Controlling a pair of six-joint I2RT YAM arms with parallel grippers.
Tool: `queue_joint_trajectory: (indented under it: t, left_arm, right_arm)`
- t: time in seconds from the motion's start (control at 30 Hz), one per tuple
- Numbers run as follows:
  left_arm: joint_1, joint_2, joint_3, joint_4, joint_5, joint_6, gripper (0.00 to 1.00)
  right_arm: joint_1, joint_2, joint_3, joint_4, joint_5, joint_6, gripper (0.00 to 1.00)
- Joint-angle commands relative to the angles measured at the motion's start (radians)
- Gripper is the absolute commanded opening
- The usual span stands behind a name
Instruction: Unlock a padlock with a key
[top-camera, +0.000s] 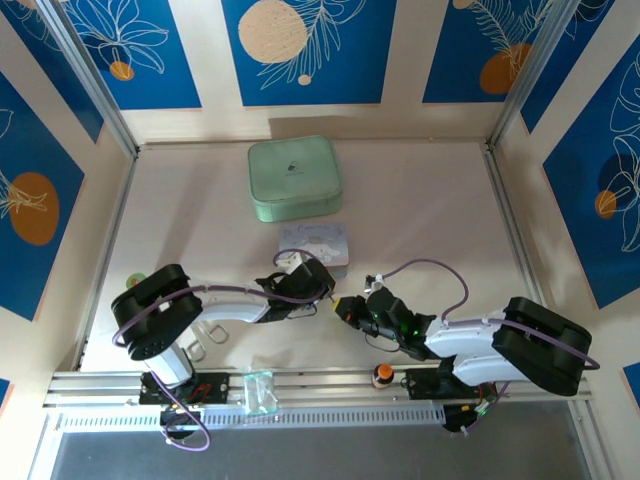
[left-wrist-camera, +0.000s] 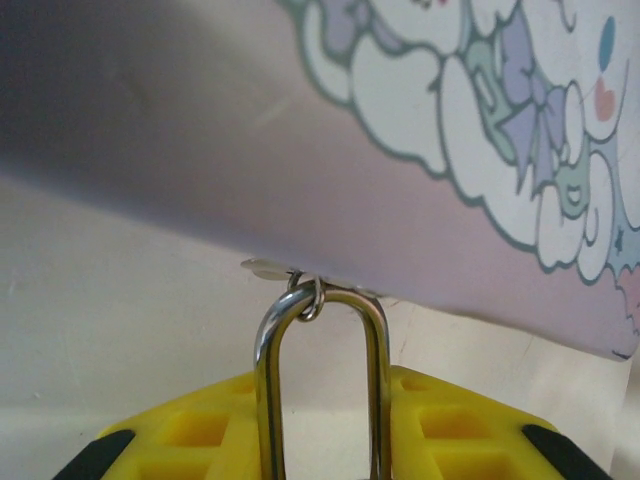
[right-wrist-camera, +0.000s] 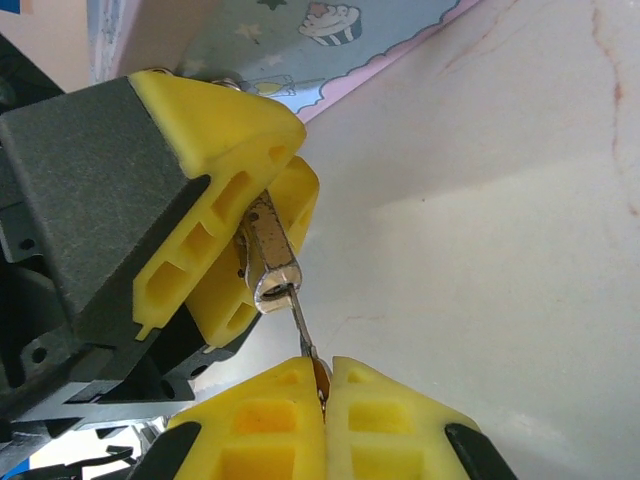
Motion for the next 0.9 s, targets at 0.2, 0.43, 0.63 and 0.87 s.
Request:
queue_joint_trajectory:
  t: [0.2,0.43,0.63,0.87]
  left_arm:
    - [-0.023,0.007,0.034,0.038,0.013,-0.016,0.00]
    - [-0.026,0.012,0.049,0.023,0.009,-0.008,0.00]
    - [-0.026,0.028,0.059,0.034,0.022,-0.015,0.00]
    - [-0.026,0.041,0.050,0.045,0.017,-0.034,0.00]
  right_arm:
    - [0.005,-0.005,0.003,0.047,0.064,-0.001,0.00]
    - [0.005,-0.017,0.006,0.040,0.065,-0.005,0.00]
    - [0.013,-0.015,0.006,0.042,0.082,-0.002,0.00]
    - [0.014,-0.024,-0.008,0.036,0.102,0.018,0.00]
